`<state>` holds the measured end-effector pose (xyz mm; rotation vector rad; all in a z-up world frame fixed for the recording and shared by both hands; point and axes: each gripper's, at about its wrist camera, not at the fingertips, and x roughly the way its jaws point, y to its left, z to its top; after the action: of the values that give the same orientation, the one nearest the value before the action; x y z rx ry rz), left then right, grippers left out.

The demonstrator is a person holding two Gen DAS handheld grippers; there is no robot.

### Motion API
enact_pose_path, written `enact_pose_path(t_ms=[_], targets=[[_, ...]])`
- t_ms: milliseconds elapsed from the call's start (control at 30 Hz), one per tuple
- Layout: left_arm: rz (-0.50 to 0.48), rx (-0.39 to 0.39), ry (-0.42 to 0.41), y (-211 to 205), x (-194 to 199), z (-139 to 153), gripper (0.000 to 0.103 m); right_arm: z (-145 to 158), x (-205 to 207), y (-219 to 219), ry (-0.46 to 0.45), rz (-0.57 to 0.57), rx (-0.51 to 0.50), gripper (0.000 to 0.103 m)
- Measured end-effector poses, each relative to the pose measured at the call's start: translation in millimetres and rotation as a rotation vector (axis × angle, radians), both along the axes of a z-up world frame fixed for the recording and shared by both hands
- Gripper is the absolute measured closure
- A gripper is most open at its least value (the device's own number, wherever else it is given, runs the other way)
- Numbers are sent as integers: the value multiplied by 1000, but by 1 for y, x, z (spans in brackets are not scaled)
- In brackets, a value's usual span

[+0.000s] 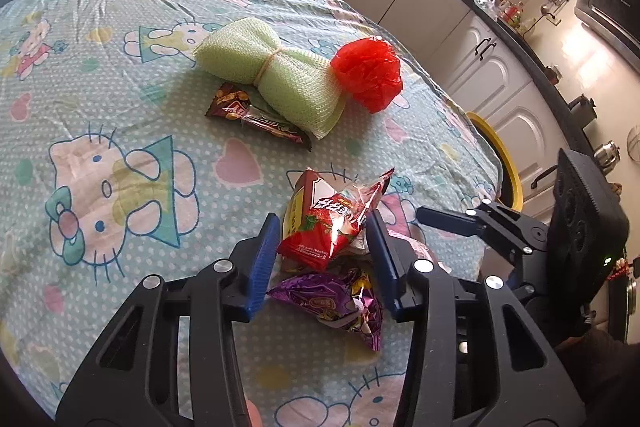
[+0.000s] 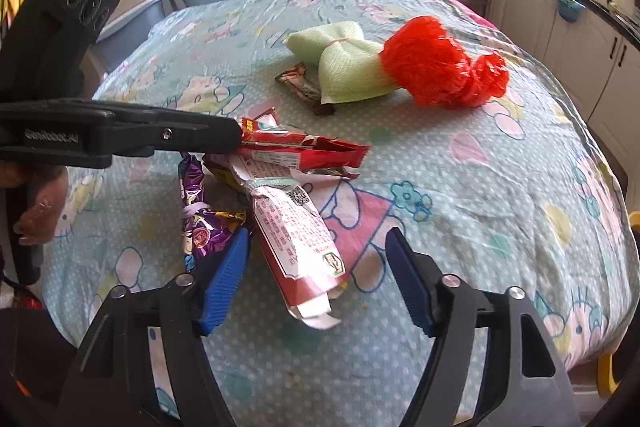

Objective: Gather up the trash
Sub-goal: 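Grasp the red-and-white printed packet with the right tool while the left grasps the red snack wrapper, then carry the printed packet and red snack wrapper over the yellow bin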

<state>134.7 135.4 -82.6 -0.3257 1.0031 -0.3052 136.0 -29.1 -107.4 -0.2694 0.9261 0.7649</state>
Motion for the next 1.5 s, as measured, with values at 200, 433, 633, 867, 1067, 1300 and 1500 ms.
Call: enact_pose_path(t_ms=[200,433,633,867,1067,1300,1500], targets=[[-15,15,-10,-3,-1,3,71,-4,2,9,-19,41,-21,55],[-20,12,-25,-4,0,7,78,-3,0,8,-30,75,-21,65],[-29,9,-46,-6,2,15,83,0,-2,0,-26,69,-5,69],[-45,19,-65,-13,7,22,88,6,3,-22,-27,-1,9,71],[-76,25,-81,-27,12,27,88,12,11,-49,-27,-74,31,71],[-119,32,-96,-47,19,34,88,20,17,-80,-40,-157,49,71],[-160,43,-118,-67,28,42,88,27,20,-106,-56,-220,64,71]])
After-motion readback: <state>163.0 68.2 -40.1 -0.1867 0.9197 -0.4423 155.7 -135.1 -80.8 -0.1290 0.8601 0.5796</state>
